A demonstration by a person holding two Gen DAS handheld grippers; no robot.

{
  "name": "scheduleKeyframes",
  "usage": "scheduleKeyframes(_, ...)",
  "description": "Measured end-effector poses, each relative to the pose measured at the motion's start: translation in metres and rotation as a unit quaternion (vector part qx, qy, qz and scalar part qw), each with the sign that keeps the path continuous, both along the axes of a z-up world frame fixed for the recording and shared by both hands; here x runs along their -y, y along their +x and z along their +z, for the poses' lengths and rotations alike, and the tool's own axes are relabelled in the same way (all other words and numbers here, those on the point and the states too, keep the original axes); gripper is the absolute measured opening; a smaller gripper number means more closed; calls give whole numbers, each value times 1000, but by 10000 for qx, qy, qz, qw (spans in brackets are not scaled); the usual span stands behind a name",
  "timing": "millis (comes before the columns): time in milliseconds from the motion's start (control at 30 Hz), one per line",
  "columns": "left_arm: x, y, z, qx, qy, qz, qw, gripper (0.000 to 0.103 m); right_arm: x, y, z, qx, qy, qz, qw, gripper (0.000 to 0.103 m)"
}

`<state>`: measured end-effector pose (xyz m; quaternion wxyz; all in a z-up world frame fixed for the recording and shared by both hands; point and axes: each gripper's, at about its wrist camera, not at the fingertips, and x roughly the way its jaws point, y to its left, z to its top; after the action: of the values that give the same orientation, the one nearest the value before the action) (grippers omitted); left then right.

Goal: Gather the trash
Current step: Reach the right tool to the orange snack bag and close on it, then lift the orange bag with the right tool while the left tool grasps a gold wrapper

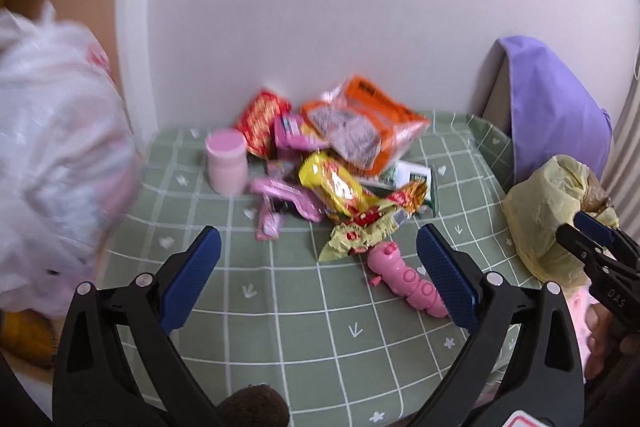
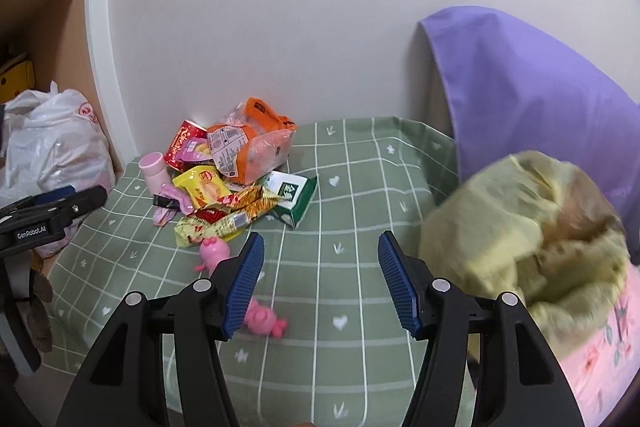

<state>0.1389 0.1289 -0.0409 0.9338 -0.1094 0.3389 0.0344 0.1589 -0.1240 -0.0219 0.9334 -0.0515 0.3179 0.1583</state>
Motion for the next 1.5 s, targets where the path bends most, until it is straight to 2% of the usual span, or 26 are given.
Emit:
scheduleKeyframes(300,-28,44,-11,-254,240,376,9987,93,-24,88,-20,-26,182,756,9970,56)
scheduleKeyframes(433,-43,47,-10,-372,400,444,9975,93,-42,125,-25,-160,391,928,9948,56)
scheduleKeyframes(533,-60,42,-7,-364,294,635,9969,93,-58,153,-29,-328,632,1027,9922,56)
scheduleKeyframes(700,-84,36,-8,-371,10,961,9947,93,-85,208,-44,-678,899,730,9910,56)
scheduleKeyframes(800,-89,39,-11,-432,81,975,9943,93,-95,229,-60,-921,937,363,9907,56)
scheduleKeyframes(900,-93,46,-16,-530,139,839,9950,93,-99,232,-73,-1263,1360,337,9821,55)
scheduleKeyframes(967,-96,52,-19,-595,110,723,9955,93,-104,229,-77,-1553,1557,519,9741,32)
scheduleKeyframes(1033,-98,58,-22,-586,-28,672,9960,93,-108,225,-72,-1599,1630,679,9712,20)
scheduleKeyframes(1167,-95,71,-33,-600,-243,481,9967,92,-102,210,-37,-1097,1439,780,9804,16)
scheduleKeyframes(1267,-82,75,-40,-640,-336,67,9974,91,-88,193,-9,-647,1253,611,9881,16)
scheduleKeyframes(1400,-49,77,-41,-632,-149,-738,9952,87,-63,171,8,-268,967,356,9943,16)
scheduleKeyframes(1500,-28,79,-36,-541,-16,-1185,9915,83,-46,156,16,-275,830,216,9959,16)
